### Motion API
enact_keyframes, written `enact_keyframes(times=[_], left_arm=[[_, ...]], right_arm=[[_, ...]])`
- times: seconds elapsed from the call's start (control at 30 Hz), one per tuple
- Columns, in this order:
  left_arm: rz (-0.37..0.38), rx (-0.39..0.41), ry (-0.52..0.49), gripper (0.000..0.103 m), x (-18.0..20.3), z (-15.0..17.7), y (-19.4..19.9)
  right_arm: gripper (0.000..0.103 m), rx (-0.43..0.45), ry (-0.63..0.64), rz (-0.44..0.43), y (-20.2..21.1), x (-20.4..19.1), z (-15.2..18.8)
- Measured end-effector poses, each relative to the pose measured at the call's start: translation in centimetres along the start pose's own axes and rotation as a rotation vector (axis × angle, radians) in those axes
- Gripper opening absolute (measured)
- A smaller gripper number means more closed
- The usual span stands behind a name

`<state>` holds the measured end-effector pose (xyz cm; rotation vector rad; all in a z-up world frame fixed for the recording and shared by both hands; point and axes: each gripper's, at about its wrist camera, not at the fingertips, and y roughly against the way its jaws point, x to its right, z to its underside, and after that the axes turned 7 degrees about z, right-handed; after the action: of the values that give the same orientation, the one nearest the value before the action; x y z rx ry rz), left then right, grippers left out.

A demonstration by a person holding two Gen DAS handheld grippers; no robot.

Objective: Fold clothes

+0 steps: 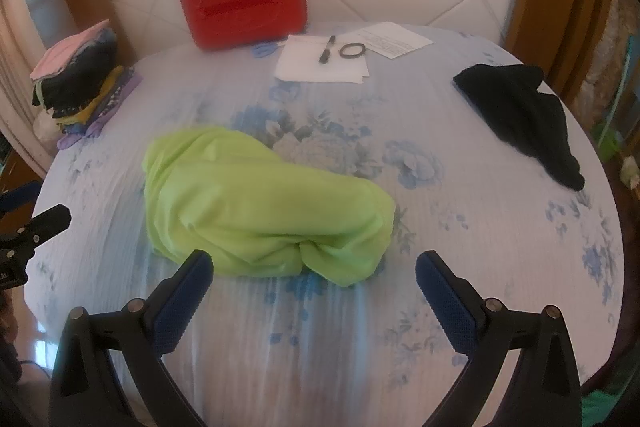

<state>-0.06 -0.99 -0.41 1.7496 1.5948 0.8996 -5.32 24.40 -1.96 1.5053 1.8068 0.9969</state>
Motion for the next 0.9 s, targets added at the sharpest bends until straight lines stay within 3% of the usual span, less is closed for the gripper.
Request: enact_keyframes(times=[0.9], left_arm=[[-0.013,-0.044,0.031,0.103,-0.9,0.2,-1.3]], right_arm=[[0.103,-0.036,-0.006,0.006,-0.8,0.5,0.2]])
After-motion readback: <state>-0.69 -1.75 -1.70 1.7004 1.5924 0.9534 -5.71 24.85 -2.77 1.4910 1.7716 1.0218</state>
